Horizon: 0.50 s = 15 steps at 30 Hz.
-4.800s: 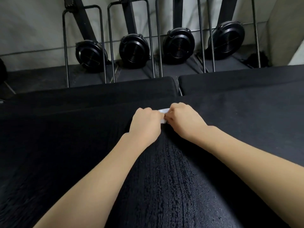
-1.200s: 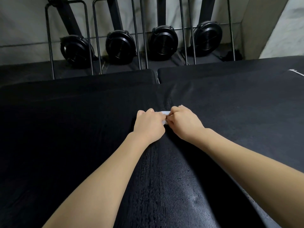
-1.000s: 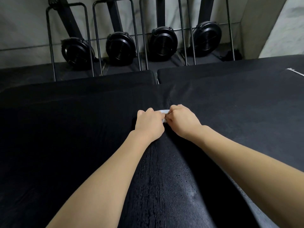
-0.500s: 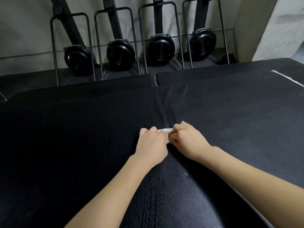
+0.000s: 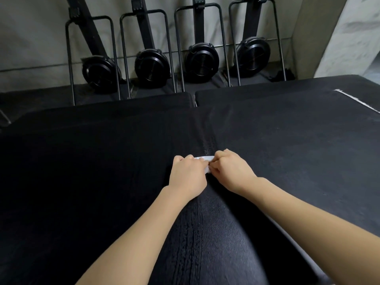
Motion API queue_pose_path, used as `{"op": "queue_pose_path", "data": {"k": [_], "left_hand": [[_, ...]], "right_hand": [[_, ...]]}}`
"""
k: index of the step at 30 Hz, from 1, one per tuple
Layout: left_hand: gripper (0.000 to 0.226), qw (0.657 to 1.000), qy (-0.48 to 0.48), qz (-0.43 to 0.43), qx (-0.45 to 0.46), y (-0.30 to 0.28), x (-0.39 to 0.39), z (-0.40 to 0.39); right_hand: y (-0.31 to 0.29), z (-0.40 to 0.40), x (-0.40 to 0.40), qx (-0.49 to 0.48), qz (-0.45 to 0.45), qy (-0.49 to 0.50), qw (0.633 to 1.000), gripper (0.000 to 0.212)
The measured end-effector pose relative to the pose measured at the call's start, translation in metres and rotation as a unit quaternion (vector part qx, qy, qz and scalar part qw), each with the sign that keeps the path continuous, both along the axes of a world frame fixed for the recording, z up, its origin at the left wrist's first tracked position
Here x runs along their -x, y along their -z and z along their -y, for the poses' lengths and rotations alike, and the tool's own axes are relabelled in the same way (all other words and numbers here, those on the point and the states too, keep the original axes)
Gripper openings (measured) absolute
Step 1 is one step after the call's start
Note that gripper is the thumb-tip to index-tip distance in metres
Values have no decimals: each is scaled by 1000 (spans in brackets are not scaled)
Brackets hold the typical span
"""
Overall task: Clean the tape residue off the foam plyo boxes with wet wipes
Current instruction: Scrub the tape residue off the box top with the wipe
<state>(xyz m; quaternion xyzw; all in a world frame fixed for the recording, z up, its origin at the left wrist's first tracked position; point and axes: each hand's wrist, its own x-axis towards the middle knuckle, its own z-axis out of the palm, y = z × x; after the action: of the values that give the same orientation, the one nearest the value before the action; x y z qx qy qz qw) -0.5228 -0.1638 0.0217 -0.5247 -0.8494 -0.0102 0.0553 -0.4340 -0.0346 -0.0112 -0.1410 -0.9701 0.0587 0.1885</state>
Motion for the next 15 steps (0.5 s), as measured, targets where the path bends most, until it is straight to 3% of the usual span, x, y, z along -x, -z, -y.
{"op": "queue_pose_path", "data": {"k": [5, 8, 11, 15], "left_hand": [[26, 999, 23, 16, -38, -3, -38, 38], [27, 997, 36, 28, -57, 3, -47, 51], [23, 995, 40, -18, -92, 7, -42, 48], [14, 994, 40, 3, -105, 9, -30, 33]], "right_hand": [[13, 24, -39, 32, -39, -42, 998, 28], [16, 30, -52, 20, -63, -50, 997, 27], [17, 30, -50, -2, -84, -51, 995, 32], [17, 19, -33, -35, -78, -28, 996, 32]]}}
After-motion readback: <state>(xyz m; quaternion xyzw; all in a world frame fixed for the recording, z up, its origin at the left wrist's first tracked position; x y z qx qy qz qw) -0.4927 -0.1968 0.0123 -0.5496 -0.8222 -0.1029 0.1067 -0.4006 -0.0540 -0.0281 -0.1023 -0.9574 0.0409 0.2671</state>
